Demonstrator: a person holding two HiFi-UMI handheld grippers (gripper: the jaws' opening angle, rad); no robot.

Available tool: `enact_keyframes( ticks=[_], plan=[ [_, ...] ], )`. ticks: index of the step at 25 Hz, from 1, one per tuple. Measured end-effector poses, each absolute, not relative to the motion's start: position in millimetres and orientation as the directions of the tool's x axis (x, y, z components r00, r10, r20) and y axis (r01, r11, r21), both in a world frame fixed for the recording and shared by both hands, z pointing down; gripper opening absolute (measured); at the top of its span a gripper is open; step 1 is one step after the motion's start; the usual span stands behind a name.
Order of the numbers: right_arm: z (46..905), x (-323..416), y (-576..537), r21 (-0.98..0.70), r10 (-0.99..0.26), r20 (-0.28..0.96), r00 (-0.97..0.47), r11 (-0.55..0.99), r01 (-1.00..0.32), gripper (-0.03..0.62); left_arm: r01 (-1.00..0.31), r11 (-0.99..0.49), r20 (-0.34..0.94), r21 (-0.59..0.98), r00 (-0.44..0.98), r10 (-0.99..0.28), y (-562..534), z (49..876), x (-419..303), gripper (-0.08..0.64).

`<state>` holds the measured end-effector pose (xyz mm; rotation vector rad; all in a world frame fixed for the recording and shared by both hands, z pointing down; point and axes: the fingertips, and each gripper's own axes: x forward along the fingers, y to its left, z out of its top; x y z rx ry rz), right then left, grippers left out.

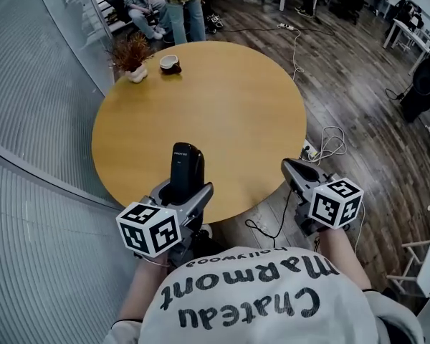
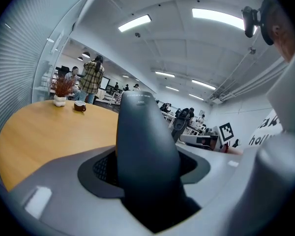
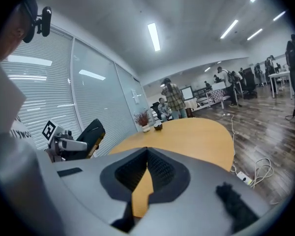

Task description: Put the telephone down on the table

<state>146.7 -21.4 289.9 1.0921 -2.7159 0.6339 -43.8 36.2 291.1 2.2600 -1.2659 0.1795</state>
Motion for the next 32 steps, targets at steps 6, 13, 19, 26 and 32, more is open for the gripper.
enact_keyframes(
  ticks=[6,13,19,26,32],
  plan=[
    [295,69,-55,-0.354,-0.586,0.304,-0.751,0.662,-0.661,0.015,-0.830,-0.423,0.384,0.365,0.548,-0.744,-4,284,-101,0.291],
    [291,-2,-93,-0.368,-0.587,0.299,-0.752,0.657,-0.659,0.015,-0.829,-0.407,0.406,0.384,0.548,-0.731,-45,282,-166,0.284],
    [301,-29,-112,-0.391,-0.610,0.315,-0.727,0.615,-0.685,0.015,-0.820,-0.426,0.423,0.382,0.565,-0.708,-71,289,-199,0.284],
    [319,-64,-129,-0.384,-0.638,0.357,-0.682,0.566,-0.730,0.015,-0.797,-0.445,0.426,0.408,0.598,-0.679,-99,309,-246,0.284],
    [342,-68,-131,-0.386,-0.610,0.414,-0.675,0.554,-0.737,0.015,-0.798,-0.446,0.439,0.406,0.598,-0.671,-123,327,-254,0.284]
  ],
)
